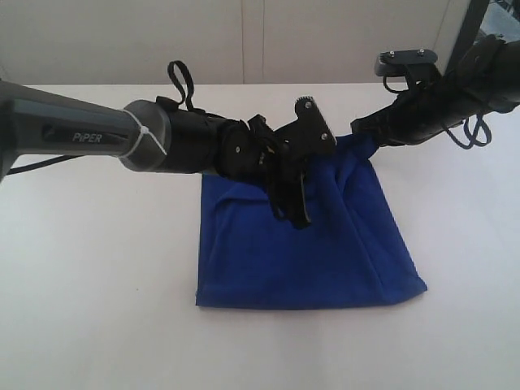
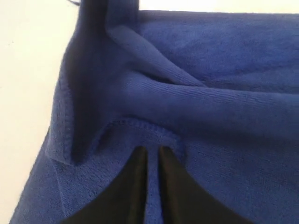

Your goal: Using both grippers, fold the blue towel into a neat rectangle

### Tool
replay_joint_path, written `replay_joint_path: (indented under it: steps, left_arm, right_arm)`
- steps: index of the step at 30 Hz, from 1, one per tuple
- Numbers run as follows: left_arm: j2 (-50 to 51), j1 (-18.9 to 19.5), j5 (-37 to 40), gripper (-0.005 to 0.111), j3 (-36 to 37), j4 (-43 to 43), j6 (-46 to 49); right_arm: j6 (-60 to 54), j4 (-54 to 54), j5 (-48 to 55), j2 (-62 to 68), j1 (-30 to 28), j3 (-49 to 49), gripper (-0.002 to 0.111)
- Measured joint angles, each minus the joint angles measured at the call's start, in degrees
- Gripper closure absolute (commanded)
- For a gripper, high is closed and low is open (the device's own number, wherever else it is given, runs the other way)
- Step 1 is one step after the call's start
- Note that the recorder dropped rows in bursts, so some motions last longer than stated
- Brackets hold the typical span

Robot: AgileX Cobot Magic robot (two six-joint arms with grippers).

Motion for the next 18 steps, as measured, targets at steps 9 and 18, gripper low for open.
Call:
replay_joint_path:
  steps: [9,18]
  left_arm:
    - [2.4,0.0,-2.9,0.056,0.0,0.0,-2.0]
    - [5.0,0.0,-7.9,0.056,-0.2,0.0,-3.7]
  right_arm:
    - [0.1,0.0,0.0,0.0,0.0,0.0,0.108]
    - [0.2,0.0,0.0,0.0,0.0,0.0,0.108]
